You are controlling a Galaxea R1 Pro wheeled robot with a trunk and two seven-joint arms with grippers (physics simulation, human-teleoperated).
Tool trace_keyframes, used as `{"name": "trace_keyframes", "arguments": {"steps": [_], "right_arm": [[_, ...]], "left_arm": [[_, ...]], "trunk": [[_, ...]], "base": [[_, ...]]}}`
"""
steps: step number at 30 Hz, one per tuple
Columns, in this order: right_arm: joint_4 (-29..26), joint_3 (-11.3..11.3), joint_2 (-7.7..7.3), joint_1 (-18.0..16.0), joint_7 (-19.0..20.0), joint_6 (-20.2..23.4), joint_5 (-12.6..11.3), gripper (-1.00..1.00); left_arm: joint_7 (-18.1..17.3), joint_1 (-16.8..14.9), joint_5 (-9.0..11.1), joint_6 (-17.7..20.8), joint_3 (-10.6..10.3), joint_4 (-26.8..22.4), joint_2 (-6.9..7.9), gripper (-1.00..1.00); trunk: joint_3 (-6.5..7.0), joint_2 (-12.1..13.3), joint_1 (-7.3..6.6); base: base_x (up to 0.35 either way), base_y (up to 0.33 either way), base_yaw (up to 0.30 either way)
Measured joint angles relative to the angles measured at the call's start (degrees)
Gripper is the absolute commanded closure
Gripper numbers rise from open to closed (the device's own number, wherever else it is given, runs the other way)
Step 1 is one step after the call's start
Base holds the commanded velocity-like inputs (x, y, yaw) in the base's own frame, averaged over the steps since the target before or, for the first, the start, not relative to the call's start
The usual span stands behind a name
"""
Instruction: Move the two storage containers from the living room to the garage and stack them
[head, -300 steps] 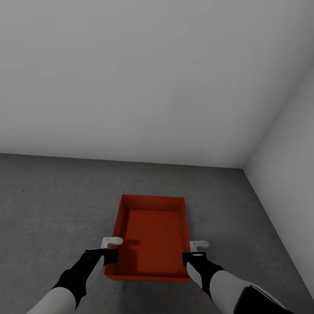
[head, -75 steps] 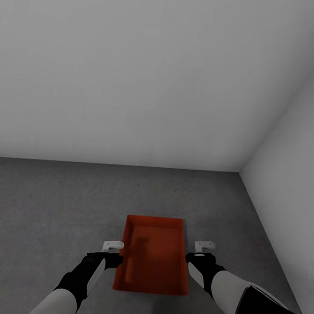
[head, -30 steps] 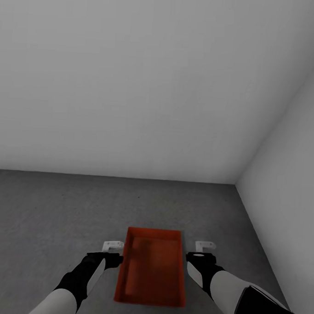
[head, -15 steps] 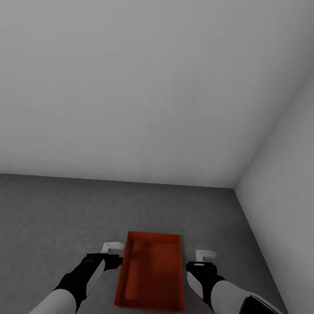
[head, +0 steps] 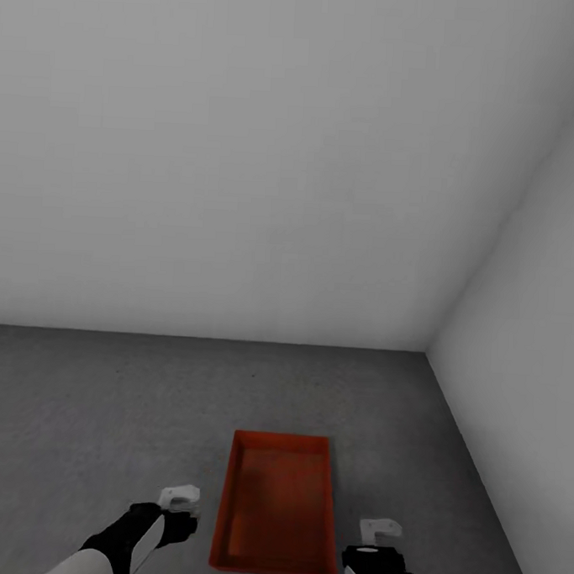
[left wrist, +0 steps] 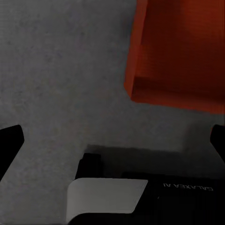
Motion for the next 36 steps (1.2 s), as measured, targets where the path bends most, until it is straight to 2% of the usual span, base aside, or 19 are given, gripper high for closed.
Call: {"name": "trace_keyframes", "arguments": {"steps": [3,5,9,16,20,27,33,36], "right_arm": [[0.0,-0.1,-0.02,2.0,0.1,0.0,-0.1,-1.0],[0.0,-0.1,-0.02,3.4,0.2,0.0,-0.1,-1.0],[0.0,0.0,-0.01,5.3,0.3,-0.4,0.1,-1.0],[0.0,0.1,0.03,6.1,0.7,-2.2,0.2,-1.0],[0.0,0.1,-0.08,7.7,1.9,-2.5,0.2,-1.0],[-0.1,0.1,-0.2,11.1,6.4,-3.5,0.3,-1.0],[0.0,0.1,-0.28,13.1,9.4,-3.7,0.4,-1.0],[0.0,0.1,-0.45,14.9,11.7,-3.9,0.4,-1.0]], "left_arm": [[0.0,0.0,0.6,-5.3,0.0,6.9,1.22,-1.0],[0.0,0.0,0.8,-7.4,0.0,10.4,1.61,-1.0],[0.0,0.1,1.0,-9.6,0.0,14.6,1.98,-1.0],[0.0,0.8,1.1,-10.2,-0.1,15.7,2.38,-1.0],[-0.1,0.9,1.1,-10.4,-0.1,15.7,2.59,-1.0],[-0.2,1.2,1.2,-14.6,0.0,15.7,2.94,-1.0],[-0.2,1.6,1.2,-15.4,0.0,15.8,3.31,-1.0],[-0.2,2.9,1.1,-15.6,0.0,15.8,3.76,-1.0]], "trunk": [[0.81,1.2,-0.66],[1.35,2.0,-1.1],[2.44,3.6,-1.98],[4.34,6.4,-3.52],[5.43,8.0,-4.39],[7.32,10.8,-5.93],[8.95,13.2,-7.25],[9.77,14.4,-7.91]], "base": [[0.0,0.0,0.0],[0.0,0.0,0.0],[0.0,0.0,0.0],[0.0,0.0,-0.024],[0.0,0.0,-0.058],[0.0,0.0,-0.065],[0.0,0.0,-0.071],[0.0,0.0,-0.077]]}}
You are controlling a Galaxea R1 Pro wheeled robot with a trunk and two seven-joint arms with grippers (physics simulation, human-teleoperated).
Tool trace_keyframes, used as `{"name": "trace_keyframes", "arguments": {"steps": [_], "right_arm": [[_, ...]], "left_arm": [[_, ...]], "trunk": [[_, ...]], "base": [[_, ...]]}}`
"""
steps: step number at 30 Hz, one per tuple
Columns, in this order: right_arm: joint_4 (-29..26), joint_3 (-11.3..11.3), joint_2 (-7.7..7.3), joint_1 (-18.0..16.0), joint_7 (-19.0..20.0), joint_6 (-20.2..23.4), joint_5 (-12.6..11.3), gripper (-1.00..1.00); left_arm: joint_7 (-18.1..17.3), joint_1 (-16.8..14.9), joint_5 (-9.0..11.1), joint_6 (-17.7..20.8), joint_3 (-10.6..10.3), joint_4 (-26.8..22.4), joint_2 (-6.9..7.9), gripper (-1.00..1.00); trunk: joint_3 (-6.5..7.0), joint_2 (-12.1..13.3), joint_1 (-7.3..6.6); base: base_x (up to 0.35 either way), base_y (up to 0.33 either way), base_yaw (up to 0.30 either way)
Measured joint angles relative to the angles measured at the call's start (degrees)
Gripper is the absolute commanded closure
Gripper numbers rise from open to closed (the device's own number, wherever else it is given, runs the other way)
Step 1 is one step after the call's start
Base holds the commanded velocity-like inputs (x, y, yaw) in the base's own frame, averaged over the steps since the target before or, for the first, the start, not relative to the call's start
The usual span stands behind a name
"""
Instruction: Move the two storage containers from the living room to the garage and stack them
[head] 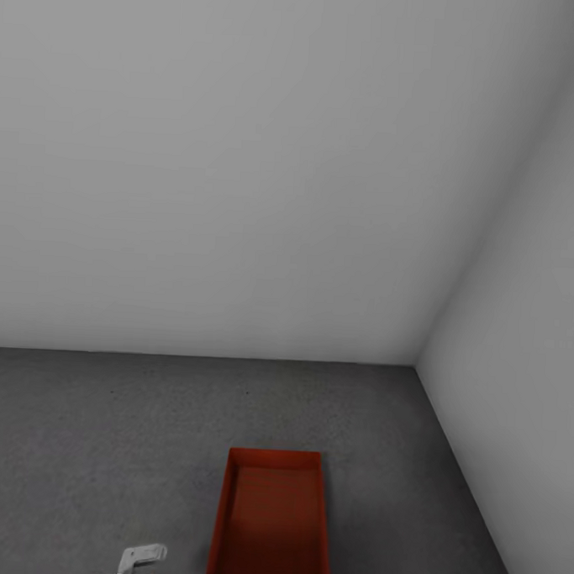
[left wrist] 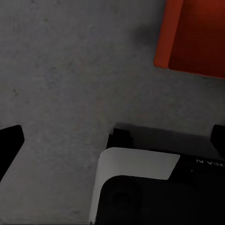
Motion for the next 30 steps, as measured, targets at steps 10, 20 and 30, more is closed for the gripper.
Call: {"name": "trace_keyframes", "arguments": {"steps": [10,20,30], "right_arm": [[0.1,0.1,-1.01,6.0,5.7,-4.9,0.2,-1.0],[1.7,0.2,-1.23,7.1,7.3,-5.5,0.9,-1.0],[2.2,0.1,-1.29,7.1,7.4,-5.5,0.8,-1.0]], "left_arm": [[-1.0,5.4,-0.2,-2.6,0.0,0.0,0.27,-1.0],[-4.5,7.1,0.0,-3.7,0.0,0.0,0.81,-1.0],[-4.5,7.1,-0.1,-3.7,0.0,-0.1,0.72,-1.0]], "trunk": [[2.71,4.0,-2.2],[5.26,7.6,-4.18],[5.51,7.6,-4.18]], "base": [[0.0,0.0,-0.097],[0.0,0.0,-0.106],[-0.001,0.0,-0.019]]}}
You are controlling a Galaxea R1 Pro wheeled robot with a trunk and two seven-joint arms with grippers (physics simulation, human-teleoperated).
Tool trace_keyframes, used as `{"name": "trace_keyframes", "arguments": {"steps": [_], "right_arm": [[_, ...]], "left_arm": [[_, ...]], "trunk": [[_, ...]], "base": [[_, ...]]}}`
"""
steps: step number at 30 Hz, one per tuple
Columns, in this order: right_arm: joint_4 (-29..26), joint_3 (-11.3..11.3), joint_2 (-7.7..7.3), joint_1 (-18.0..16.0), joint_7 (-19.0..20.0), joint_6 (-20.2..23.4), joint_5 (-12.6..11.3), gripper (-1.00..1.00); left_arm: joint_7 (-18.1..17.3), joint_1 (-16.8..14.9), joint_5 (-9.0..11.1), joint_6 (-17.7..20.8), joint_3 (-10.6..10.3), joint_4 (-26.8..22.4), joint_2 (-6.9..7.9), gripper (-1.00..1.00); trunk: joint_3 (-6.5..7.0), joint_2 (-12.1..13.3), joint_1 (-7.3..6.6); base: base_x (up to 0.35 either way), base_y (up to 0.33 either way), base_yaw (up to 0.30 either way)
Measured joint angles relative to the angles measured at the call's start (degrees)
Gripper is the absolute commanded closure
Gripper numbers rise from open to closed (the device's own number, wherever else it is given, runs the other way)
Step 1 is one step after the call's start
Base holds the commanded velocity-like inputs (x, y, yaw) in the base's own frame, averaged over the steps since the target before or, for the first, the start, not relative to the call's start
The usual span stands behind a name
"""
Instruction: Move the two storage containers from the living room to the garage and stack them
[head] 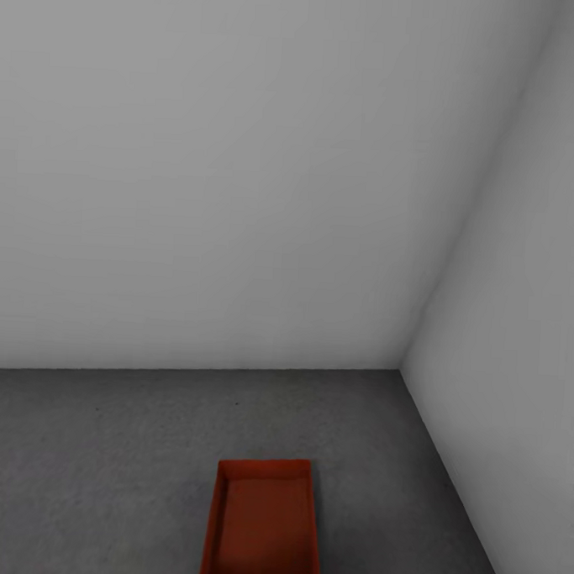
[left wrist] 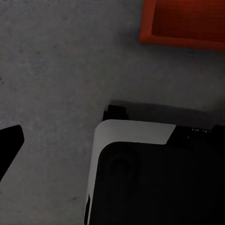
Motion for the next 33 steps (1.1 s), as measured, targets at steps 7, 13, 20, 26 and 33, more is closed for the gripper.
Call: {"name": "trace_keyframes", "arguments": {"steps": [7,13,20,26,33], "right_arm": [[0.0,0.0,-0.06,0.0,0.0,0.0,0.0,-1.0],[0.0,0.0,-0.07,0.0,0.0,0.0,0.1,-1.0],[0.0,0.0,-0.08,0.0,0.0,0.0,0.2,-1.0],[0.0,0.0,-0.07,0.0,0.0,0.1,0.2,-1.0],[0.0,0.0,-0.06,0.0,0.0,0.0,0.1,-1.0]], "left_arm": [[0.2,0.0,0.1,0.1,0.0,0.0,0.12,-1.0],[0.2,0.0,0.2,0.1,0.0,0.1,0.15,-1.0],[0.3,0.0,0.2,0.1,0.0,0.1,0.15,-1.0],[0.2,0.1,0.2,0.1,0.0,0.1,0.13,-1.0],[0.0,0.4,0.2,0.0,0.0,0.1,0.07,-1.0]], "trunk": [[0.01,0.0,0.03],[0.01,0.0,0.03],[0.01,0.0,0.03],[0.01,0.0,0.03],[0.14,0.0,0.01]], "base": [[-0.2,0.027,-0.001],[-0.331,0.091,0.0],[-0.344,0.088,0.0],[-0.345,0.018,0.0],[-0.204,0.002,-0.014]]}}
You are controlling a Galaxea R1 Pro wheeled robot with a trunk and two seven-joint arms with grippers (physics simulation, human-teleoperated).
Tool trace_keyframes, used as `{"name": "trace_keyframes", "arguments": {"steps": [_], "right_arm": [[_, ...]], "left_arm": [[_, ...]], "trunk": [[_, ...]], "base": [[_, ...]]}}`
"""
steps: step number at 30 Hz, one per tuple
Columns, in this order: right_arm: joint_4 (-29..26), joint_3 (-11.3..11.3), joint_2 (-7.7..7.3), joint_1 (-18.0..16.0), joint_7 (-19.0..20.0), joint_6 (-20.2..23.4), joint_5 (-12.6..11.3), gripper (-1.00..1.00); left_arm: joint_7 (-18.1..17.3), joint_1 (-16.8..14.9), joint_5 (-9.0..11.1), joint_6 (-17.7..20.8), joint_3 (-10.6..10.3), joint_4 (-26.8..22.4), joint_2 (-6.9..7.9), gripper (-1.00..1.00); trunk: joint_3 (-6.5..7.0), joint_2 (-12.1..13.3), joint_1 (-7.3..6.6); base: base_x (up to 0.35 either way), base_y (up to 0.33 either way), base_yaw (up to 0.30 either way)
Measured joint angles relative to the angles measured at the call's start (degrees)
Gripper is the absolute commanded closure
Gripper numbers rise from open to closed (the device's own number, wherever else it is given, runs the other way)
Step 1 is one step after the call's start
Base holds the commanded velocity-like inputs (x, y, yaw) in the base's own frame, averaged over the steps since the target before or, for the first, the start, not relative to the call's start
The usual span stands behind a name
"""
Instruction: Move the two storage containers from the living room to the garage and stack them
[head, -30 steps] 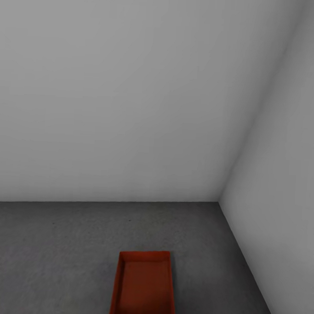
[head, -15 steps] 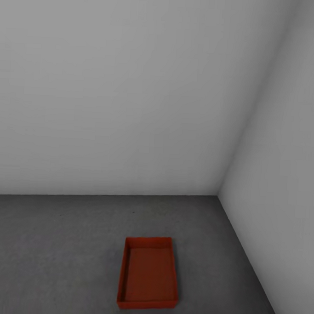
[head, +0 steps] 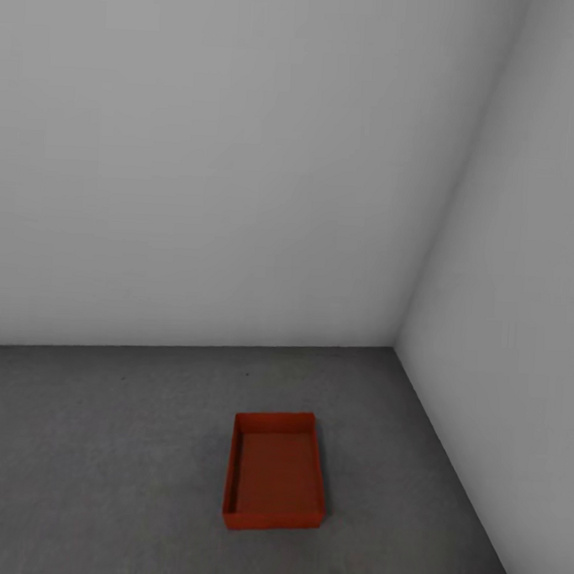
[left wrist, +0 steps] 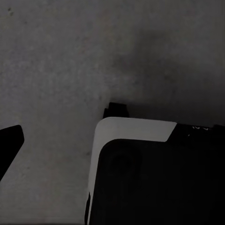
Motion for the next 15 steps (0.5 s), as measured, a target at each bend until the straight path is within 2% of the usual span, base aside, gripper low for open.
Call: {"name": "trace_keyframes", "arguments": {"steps": [6,15], "right_arm": [[0.0,-0.1,-0.05,0.0,-0.1,0.0,-0.2,-1.0],[0.0,-0.1,-0.02,0.0,-0.1,-0.1,-0.3,-1.0]], "left_arm": [[0.0,0.0,0.0,0.1,0.0,0.0,0.0,-1.0],[0.0,0.0,0.0,0.0,0.0,0.0,-0.03,-1.0]], "trunk": [[0.22,0.0,-0.01],[0.26,0.0,-0.02]], "base": [[-0.016,0.0,-0.06],[-0.001,0.0,-0.256]]}}
